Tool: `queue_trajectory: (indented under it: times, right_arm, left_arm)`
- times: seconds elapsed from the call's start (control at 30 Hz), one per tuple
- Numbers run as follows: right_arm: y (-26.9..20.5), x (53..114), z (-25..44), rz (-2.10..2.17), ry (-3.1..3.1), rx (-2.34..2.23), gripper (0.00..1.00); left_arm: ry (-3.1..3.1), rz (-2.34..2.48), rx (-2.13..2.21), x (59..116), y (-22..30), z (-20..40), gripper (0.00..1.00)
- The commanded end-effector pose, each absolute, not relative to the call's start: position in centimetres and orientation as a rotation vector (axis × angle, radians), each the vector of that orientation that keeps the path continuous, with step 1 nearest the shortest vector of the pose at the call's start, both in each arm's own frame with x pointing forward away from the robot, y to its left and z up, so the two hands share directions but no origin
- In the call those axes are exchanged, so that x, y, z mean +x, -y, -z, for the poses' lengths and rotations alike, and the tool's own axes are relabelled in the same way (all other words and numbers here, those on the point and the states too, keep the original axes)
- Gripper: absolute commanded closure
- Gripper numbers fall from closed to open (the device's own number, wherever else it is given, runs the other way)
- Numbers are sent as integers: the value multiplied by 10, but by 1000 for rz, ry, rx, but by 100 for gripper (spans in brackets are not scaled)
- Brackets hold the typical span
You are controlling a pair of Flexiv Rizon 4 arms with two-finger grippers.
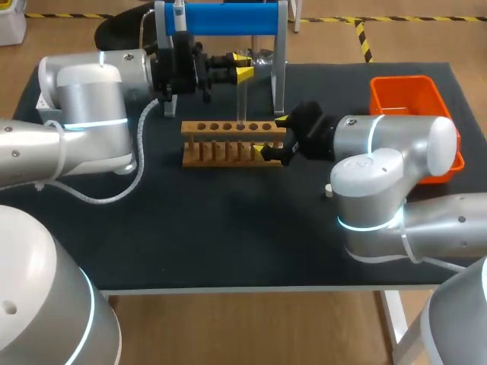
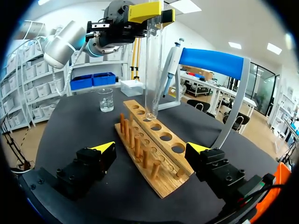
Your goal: Invert the test tube, pick up the pipette, mount the tip to pipette, aspirate from beaker and dispense into the tube, eject the tip, return the pipette, and cap with the stopper.
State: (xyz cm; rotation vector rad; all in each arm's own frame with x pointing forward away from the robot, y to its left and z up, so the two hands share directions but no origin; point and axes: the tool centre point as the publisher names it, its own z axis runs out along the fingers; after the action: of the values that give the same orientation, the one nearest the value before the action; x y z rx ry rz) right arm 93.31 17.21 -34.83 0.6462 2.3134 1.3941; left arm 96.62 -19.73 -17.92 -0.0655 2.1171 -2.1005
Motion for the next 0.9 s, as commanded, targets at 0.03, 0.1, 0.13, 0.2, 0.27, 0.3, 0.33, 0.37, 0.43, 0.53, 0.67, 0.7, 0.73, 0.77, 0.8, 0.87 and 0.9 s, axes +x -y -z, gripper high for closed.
queue_trajectory:
  times: [0.03,0.1,0.13,0.2,0.27,0.3,0.33,0.37,0.43,0.53,0.67,0.7,0.73,0.77,0.8,0.87,0.9]
  right_arm:
    - [-172,932,349,-1396,-2311,646,0]
    - [-172,932,349,-1396,-2311,646,0]
    - [-172,932,349,-1396,-2311,646,0]
    - [-172,932,349,-1396,-2311,646,0]
    - [-172,932,349,-1396,-2311,646,0]
    - [-172,932,349,-1396,-2311,646,0]
    - [-172,932,349,-1396,-2311,646,0]
    - [-172,932,349,-1396,-2311,646,0]
    - [-172,932,349,-1396,-2311,646,0]
    - [-172,932,349,-1396,-2311,646,0]
    - [-172,932,349,-1396,-2311,646,0]
    - [-172,932,349,-1396,-2311,646,0]
    - [-172,932,349,-1396,-2311,646,0]
    - [-172,932,349,-1396,-2311,646,0]
    - [-172,932,349,-1396,-2311,646,0]
    - [-172,932,349,-1396,-2311,646,0]
    - [-172,932,349,-1396,-2311,646,0]
  left_arm:
    - [-2123,2105,-62,973,199,182,100]
    - [-2124,2107,-66,974,199,184,100]
    - [-2124,2108,-68,974,199,185,100]
    - [-2122,2110,-73,975,198,187,100]
    - [-2120,2112,-77,976,197,189,100]
    - [-2119,2112,-78,976,197,189,100]
    - [-2118,2113,-79,977,197,190,100]
    - [-2117,2113,-80,977,197,191,100]
    - [-2116,2114,-81,978,196,192,100]
    - [-2112,2116,-82,979,196,194,100]
    - [-2112,2118,-81,982,197,196,100]
    - [-2112,2118,-81,982,197,197,100]
    - [-2113,2118,-81,982,197,197,100]
    - [-2114,2117,-82,983,197,197,100]
    - [-2115,2117,-82,983,197,198,100]
    - [-2117,2116,-84,984,198,199,100]
    - [-2121,2115,-84,984,198,200,100]
